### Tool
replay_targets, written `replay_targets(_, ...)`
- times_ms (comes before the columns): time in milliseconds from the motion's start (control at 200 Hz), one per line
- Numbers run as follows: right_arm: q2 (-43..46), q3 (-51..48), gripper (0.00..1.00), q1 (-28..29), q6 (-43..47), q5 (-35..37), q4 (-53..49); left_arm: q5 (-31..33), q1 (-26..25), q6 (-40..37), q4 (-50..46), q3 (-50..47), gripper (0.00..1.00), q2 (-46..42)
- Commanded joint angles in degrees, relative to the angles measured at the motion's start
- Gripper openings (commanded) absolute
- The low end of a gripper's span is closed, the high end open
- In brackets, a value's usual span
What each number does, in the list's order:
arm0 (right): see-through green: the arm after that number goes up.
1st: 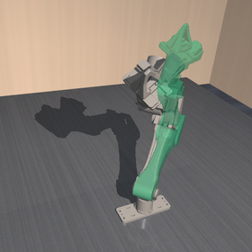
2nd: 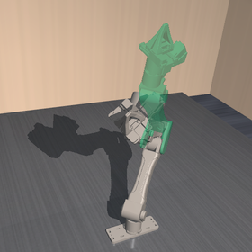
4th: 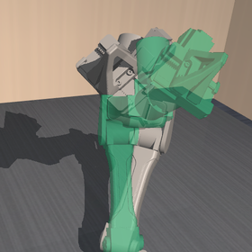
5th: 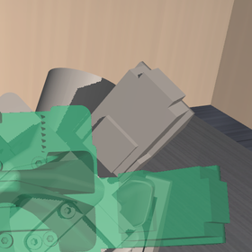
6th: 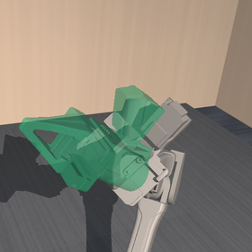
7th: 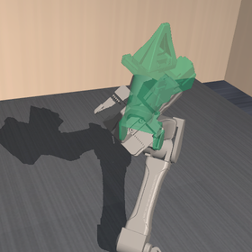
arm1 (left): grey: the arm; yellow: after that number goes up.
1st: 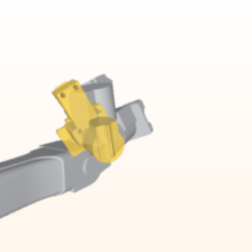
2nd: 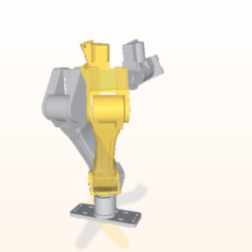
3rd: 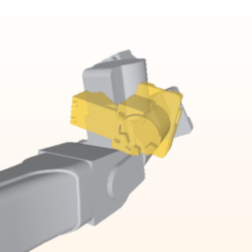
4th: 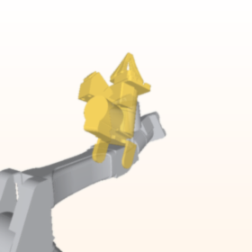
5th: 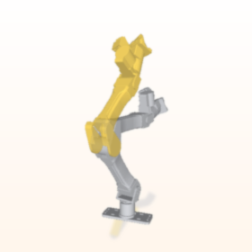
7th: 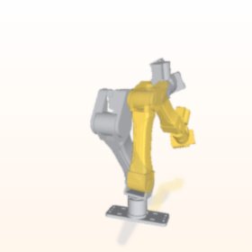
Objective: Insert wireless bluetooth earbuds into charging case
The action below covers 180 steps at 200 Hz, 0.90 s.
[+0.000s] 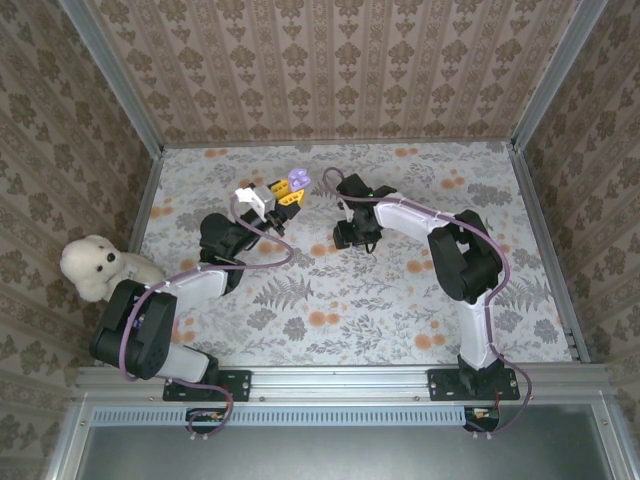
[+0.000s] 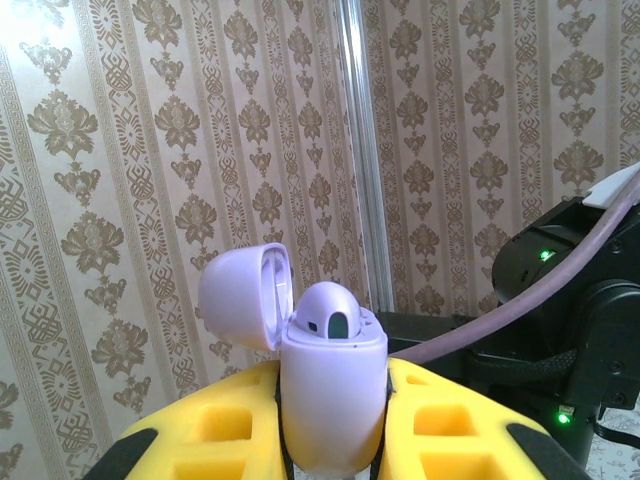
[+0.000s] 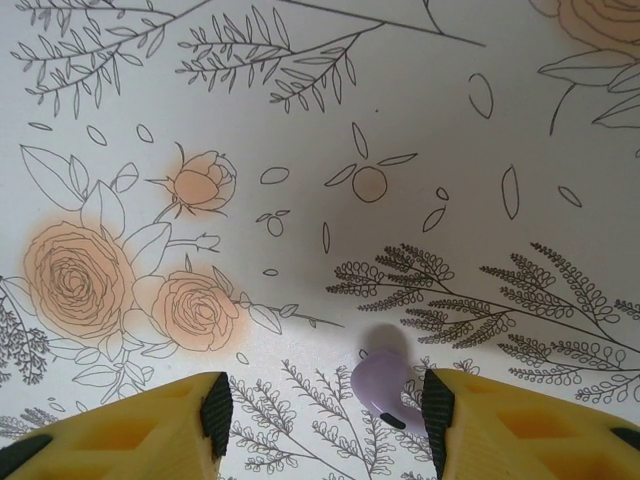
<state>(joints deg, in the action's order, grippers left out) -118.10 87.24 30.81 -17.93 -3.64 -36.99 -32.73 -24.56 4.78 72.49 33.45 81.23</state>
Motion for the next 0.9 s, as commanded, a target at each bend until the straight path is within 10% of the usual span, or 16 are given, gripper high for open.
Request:
replay_targets(0, -2.1, 0.7, 0.54, 0.8, 0.4, 3.4, -3.9, -0.3, 0.1, 1.0, 1.9, 0.5, 0.0, -1.0)
replay_targets(895, -8.7, 8.7, 0.44, 2.9, 3.5, 12.8, -10.4, -0.3, 0.0, 1.1, 1.9, 0.4, 0.0, -1.1)
